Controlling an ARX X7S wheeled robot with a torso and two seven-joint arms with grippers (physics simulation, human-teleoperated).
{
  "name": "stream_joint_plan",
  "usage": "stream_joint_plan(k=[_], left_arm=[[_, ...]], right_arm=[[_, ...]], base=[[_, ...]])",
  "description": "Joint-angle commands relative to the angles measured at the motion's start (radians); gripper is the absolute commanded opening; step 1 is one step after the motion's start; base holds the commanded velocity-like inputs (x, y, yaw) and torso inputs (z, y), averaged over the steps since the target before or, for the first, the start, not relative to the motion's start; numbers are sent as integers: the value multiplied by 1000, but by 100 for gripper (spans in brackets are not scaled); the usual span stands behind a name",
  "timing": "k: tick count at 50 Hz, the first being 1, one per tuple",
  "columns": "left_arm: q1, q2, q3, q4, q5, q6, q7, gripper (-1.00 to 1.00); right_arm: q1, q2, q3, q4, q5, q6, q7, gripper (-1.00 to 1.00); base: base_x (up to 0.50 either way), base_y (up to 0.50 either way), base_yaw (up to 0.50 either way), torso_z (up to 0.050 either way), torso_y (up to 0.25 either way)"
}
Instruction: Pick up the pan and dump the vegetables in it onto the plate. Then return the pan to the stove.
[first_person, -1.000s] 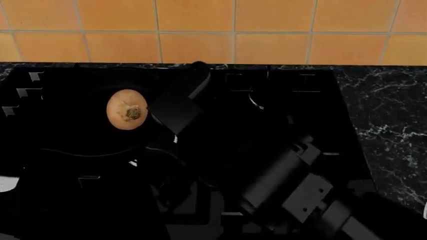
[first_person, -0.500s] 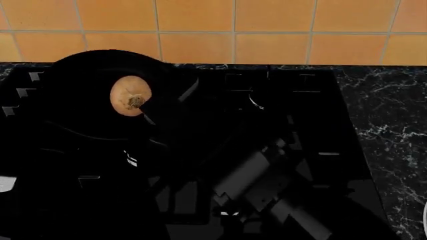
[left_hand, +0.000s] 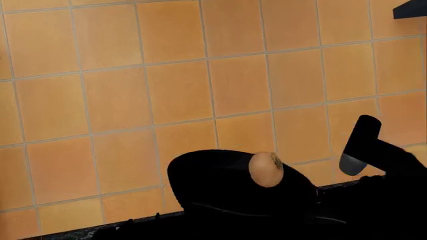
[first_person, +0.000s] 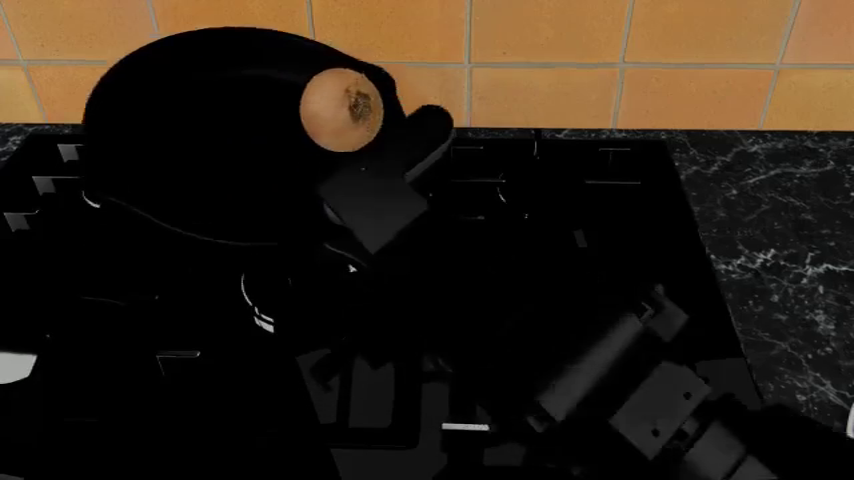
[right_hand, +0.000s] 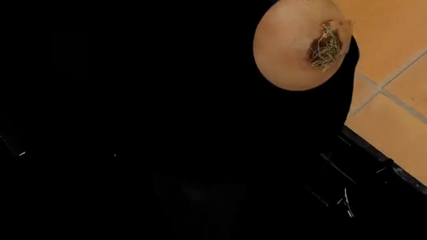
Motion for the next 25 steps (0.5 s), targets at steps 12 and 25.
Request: stream_joint_plan(k=[12,25], left_arm=[[31,-3,3,-9,21,30,3,100],[28,-2,9,-9,24,31,2,100]], right_arm=[[17,214,203,-414,104,109,277,-100],[-1,281,249,-545,190,169,378,-100]], base=[[0,0,0,0,1],[-332,-349,0,0,2]])
